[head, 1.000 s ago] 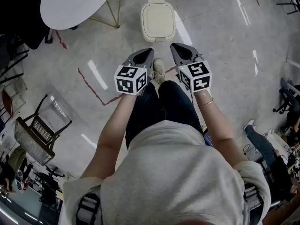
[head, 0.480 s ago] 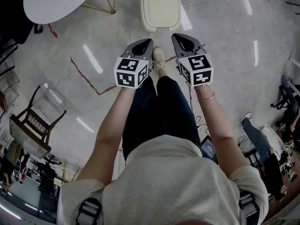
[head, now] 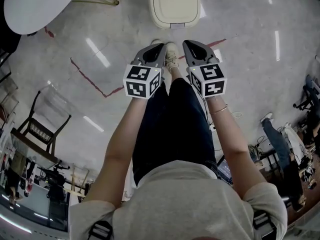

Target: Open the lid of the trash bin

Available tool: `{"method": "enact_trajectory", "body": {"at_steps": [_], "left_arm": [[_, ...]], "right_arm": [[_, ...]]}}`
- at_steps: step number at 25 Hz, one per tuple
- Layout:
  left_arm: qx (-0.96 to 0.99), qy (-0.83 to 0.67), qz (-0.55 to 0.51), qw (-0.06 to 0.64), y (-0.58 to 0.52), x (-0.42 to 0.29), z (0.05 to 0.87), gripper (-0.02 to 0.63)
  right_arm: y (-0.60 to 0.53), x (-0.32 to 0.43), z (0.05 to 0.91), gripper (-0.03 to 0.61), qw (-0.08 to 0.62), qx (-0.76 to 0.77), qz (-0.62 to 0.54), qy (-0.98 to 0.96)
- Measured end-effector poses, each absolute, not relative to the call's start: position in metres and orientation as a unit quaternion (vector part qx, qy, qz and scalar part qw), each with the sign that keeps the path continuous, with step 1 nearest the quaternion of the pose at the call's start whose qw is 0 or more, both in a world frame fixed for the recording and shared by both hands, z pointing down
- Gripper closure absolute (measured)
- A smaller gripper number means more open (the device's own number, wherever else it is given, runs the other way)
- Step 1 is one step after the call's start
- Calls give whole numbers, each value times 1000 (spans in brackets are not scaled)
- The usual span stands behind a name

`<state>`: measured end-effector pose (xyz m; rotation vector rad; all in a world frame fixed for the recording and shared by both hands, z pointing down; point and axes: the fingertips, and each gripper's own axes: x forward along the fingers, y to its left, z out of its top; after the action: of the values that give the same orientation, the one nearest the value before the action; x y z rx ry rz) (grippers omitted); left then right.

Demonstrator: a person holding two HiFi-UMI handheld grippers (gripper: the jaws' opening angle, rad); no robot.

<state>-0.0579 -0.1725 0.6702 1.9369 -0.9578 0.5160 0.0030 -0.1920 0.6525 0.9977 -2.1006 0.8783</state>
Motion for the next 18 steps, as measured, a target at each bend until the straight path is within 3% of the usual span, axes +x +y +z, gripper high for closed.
{"method": "enact_trajectory", "body": {"at_steps": [18], "left_arm": [[754,-421,207,459,-186,-42,776,605]], "right_arm": [[-229,22,773,571,303,435,364,-766]]}}
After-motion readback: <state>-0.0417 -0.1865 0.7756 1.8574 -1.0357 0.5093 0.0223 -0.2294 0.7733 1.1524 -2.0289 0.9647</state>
